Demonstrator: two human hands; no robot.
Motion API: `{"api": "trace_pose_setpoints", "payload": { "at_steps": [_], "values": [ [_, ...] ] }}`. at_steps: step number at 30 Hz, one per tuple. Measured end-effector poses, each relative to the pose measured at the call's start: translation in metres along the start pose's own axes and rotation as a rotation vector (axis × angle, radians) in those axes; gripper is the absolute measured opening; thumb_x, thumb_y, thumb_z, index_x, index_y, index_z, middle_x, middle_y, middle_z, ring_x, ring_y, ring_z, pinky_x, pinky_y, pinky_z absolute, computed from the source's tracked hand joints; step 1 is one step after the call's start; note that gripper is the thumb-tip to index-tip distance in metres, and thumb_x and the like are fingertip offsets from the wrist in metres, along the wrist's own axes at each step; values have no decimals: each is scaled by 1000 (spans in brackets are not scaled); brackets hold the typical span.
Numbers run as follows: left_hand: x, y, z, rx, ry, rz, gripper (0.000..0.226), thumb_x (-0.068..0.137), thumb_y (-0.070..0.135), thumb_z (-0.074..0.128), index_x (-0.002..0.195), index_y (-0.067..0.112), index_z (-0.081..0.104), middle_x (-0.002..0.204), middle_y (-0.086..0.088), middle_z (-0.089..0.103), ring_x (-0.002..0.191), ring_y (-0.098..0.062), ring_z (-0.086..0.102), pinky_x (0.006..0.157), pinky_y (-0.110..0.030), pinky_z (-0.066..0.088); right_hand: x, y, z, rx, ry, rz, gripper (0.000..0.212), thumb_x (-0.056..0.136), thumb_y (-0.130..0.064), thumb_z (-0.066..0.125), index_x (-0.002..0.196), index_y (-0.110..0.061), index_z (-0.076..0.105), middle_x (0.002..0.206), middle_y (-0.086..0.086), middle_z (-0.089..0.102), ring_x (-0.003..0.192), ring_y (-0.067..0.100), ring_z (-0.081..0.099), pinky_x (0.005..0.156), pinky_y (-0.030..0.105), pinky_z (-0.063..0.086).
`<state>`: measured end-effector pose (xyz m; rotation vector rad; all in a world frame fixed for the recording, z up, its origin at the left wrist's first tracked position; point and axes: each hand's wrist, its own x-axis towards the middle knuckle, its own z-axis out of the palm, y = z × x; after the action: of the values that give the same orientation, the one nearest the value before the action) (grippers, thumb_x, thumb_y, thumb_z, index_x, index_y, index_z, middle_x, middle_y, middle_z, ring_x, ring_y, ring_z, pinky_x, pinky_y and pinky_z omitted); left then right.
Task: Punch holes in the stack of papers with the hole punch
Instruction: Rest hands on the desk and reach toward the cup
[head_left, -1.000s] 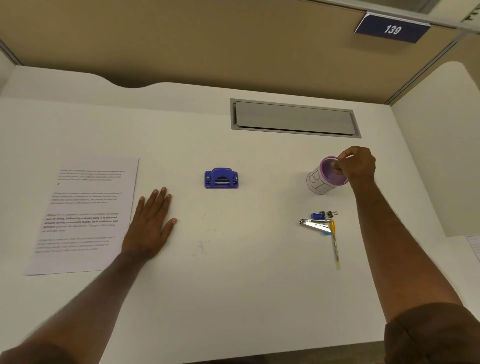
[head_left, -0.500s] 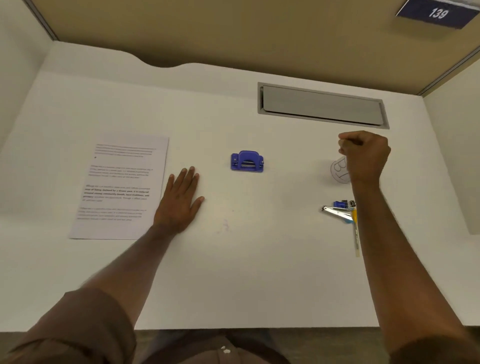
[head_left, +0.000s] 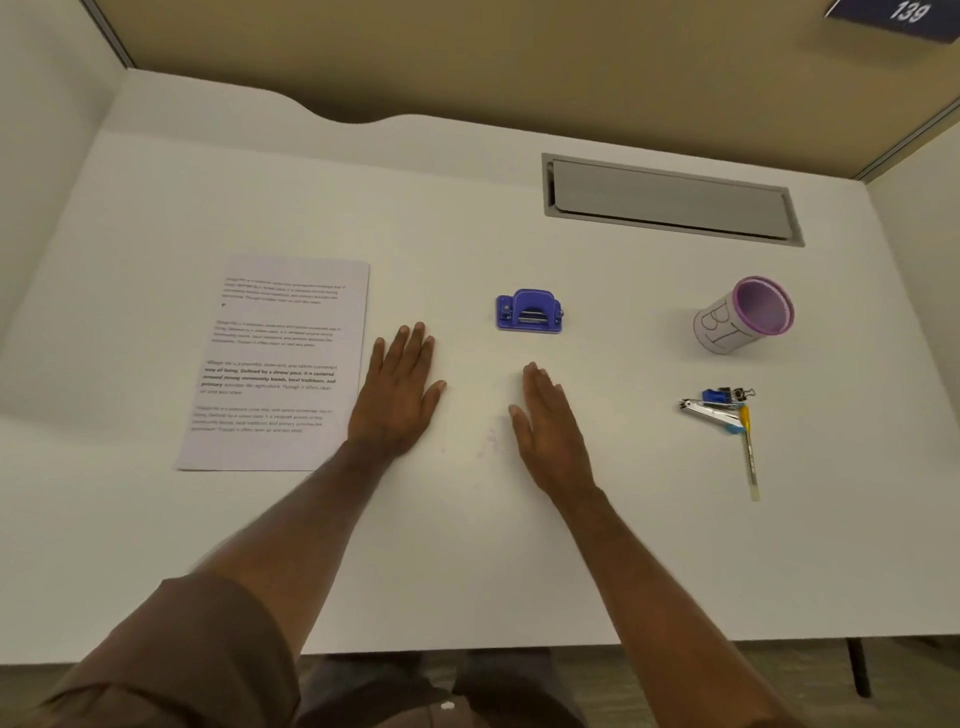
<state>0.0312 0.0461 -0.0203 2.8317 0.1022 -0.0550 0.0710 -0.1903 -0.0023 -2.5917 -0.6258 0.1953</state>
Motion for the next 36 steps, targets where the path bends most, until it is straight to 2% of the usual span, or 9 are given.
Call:
{"api": "trace_pose_setpoints", "payload": {
  "at_steps": [3, 10, 15, 17, 19, 22, 26, 32, 36],
  "values": [
    [0, 0, 1, 3, 9, 0, 70, 101, 47, 12, 159, 7, 19, 168, -11, 10, 156, -29, 8, 127, -50, 7, 2, 2, 13, -130, -18, -70, 61, 105, -31, 37, 155, -4, 16, 165, 10, 11, 153, 19, 6, 125, 38, 7],
    [-1, 0, 3, 9, 24, 6, 68, 102, 45, 14, 158, 6, 20, 168, -11, 12, 156, -29, 9, 127, -50, 7, -11, 0, 21, -138, -127, -277, 60, 104, -28, 34, 156, -6, 15, 165, 8, 9, 153, 18, 4, 123, 43, 13],
    [-1, 1, 2, 17, 11, -4, 68, 103, 45, 14, 159, 7, 18, 169, -10, 11, 157, -27, 7, 127, -50, 8, -26, -5, 9, 92, -165, -376, 53, 104, -17, 34, 155, -10, 23, 164, 2, 18, 152, 12, 12, 124, 38, 15],
    [0, 0, 2, 26, 2, -6, 68, 103, 46, 16, 159, 8, 17, 169, -10, 9, 157, -27, 6, 127, -50, 8, -30, -7, 0, 372, -84, -248, 47, 103, -11, 34, 150, -12, 39, 157, 2, 37, 147, 14, 30, 121, 33, 25],
    [1, 0, 3, 42, -2, -10, 68, 103, 46, 18, 159, 8, 16, 169, -10, 8, 157, -27, 5, 127, -51, 8, -34, -14, -7, 735, -35, -4, 41, 101, -15, 34, 128, -9, 65, 132, 4, 65, 125, 20, 59, 102, 37, 48],
    [0, 0, 6, 70, -17, -18, 69, 102, 46, 17, 160, 8, 13, 169, -10, 5, 157, -27, 3, 127, -51, 8, -42, -33, -7, 1073, -251, 246, 48, 96, -20, 33, 95, 2, 76, 93, 16, 77, 86, 33, 74, 74, 38, 60],
    [1, 0, 6, 79, -16, -17, 68, 103, 45, 19, 160, 9, 11, 169, -10, 4, 157, -28, 3, 127, -51, 8, -45, -50, 6, 1085, -479, 325, 52, 89, -22, 33, 95, 11, 72, 94, 29, 73, 82, 37, 72, 74, 38, 61],
    [0, 1, 4, 78, -10, -14, 66, 104, 42, 26, 160, 9, 11, 169, -10, 4, 157, -28, 2, 126, -51, 8, 2, -34, -1, 1168, -119, 443, 55, 103, -12, 19, 105, 20, 65, 106, 34, 69, 93, 39, 72, 81, 34, 61],
    [-1, 1, 4, 66, -11, -9, 65, 104, 42, 21, 160, 9, 12, 169, -10, 5, 157, -27, 2, 127, -50, 6, 25, -23, -12, 1287, -67, 536, 56, 97, -11, 18, 105, 14, 68, 103, 29, 72, 98, 38, 71, 91, 43, 58]
  ]
}}
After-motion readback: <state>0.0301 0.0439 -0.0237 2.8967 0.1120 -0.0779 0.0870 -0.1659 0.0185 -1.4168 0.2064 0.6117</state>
